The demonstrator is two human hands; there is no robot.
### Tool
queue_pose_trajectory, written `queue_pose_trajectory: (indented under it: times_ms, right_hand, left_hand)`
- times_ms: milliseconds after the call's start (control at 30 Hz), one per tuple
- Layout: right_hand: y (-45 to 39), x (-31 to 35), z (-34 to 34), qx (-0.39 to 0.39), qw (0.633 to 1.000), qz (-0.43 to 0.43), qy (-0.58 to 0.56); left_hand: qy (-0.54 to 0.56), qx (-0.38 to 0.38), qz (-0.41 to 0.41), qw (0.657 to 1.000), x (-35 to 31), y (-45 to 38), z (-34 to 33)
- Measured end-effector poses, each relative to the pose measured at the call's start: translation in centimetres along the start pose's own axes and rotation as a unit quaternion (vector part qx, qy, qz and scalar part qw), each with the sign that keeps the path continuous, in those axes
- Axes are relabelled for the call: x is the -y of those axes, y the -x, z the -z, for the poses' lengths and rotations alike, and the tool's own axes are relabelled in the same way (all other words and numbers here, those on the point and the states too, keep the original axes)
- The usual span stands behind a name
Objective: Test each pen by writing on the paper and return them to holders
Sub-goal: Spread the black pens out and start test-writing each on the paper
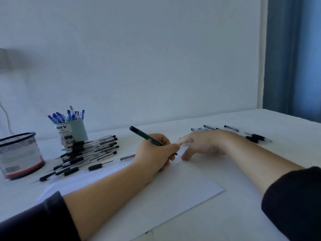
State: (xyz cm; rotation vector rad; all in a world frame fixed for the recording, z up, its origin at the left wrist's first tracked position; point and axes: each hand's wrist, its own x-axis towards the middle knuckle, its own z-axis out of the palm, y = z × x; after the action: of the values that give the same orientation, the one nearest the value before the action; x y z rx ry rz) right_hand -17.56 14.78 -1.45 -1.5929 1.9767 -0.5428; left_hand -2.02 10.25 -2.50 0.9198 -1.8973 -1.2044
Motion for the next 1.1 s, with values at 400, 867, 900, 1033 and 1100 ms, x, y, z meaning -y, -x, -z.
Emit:
queue_pose_trajectory:
  times_ms: [400, 867, 900, 1033, 1100]
  right_hand:
    - [0.05, -0.09, -0.29, -0.010, 1.000, 0.002, -0.003]
    - [0.57, 0.32, -0.43, -0.011, 1.000, 0.001, 0.000]
    - [0.59, 0.31, -0.44, -0.013, 1.000, 0.000, 0.000]
    - [0.64, 0.29, -0.42, -0.014, 1.000, -0.003, 0.001]
    - [0.66, 0.36, -0.43, -0.014, 1.000, -0.003, 0.000]
  left_hand:
    - [-0.084, -0.015, -0.022, 0.996, 0.23, -0.12, -0.19]
    - [-0.118, -0.025, -0.052, 0.991, 0.66, -0.44, -0.50]
    - [-0.118, -0.027, -0.052, 0.991, 0.68, -0.47, -0.47]
    - [-0.109, -0.018, -0.054, 0.992, 0.65, -0.20, -0.41]
    - [-0.112, -0.016, -0.057, 0.992, 0.65, -0.14, -0.47]
